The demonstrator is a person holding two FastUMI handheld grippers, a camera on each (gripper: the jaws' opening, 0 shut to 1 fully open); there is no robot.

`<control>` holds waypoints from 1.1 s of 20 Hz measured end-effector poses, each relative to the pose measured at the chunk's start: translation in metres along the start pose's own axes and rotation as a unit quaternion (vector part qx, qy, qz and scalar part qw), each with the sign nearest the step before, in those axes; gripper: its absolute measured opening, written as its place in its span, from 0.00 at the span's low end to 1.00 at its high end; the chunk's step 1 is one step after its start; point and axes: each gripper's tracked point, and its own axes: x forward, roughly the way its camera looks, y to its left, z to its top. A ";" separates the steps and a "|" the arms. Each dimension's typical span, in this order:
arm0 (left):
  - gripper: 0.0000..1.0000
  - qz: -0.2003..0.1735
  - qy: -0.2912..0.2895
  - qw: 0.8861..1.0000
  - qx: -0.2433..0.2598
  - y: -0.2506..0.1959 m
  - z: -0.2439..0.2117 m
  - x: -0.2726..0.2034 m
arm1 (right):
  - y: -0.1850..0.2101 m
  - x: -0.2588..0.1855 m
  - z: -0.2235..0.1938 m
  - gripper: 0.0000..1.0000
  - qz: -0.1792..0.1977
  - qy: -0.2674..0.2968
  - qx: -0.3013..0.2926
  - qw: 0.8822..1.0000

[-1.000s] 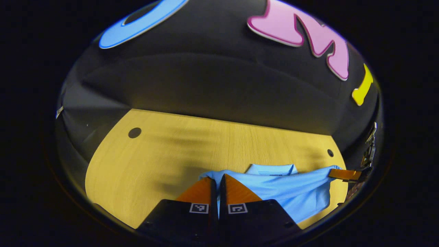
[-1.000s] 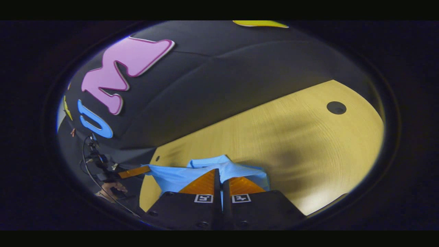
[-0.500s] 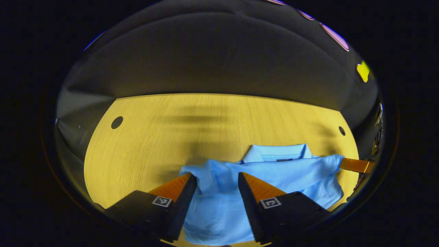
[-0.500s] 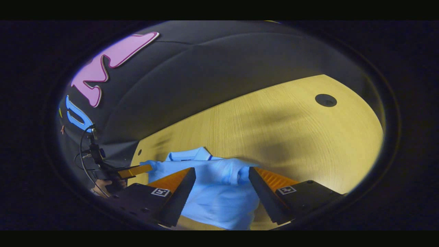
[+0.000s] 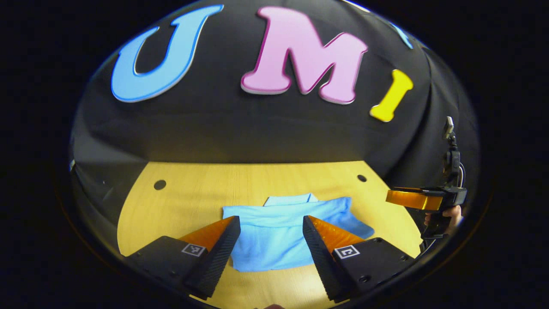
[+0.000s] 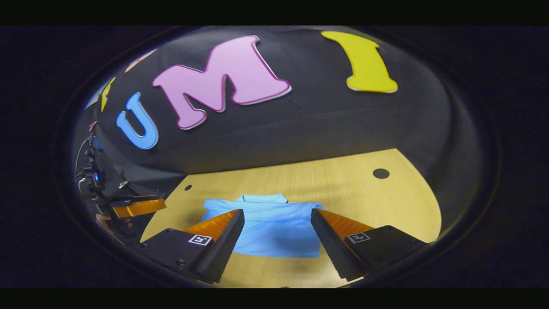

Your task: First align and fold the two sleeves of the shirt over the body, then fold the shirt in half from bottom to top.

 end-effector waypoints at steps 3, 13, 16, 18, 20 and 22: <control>0.93 -0.002 -0.071 0.997 0.017 -0.019 0.013 -0.083 | 0.031 -0.070 0.016 0.98 -0.012 -0.057 -0.019 0.998; 0.93 -0.012 -0.196 0.981 0.008 -0.053 -0.002 -0.279 | 0.132 -0.262 -0.012 0.98 -0.042 -0.171 -0.067 0.982; 0.93 0.011 -0.215 0.977 -0.010 -0.057 -0.008 -0.314 | 0.160 -0.303 -0.005 0.98 -0.053 -0.206 -0.119 0.970; 0.93 0.006 -0.230 0.973 -0.023 -0.071 -0.005 -0.334 | 0.174 -0.322 0.000 0.98 -0.062 -0.224 -0.140 0.963; 0.93 0.007 -0.244 0.970 -0.014 -0.081 0.000 -0.348 | 0.182 -0.334 0.004 0.97 -0.068 -0.238 -0.149 0.957; 0.93 0.009 -0.255 0.967 0.009 -0.088 0.006 -0.358 | 0.189 -0.339 0.009 0.95 -0.069 -0.245 -0.155 0.955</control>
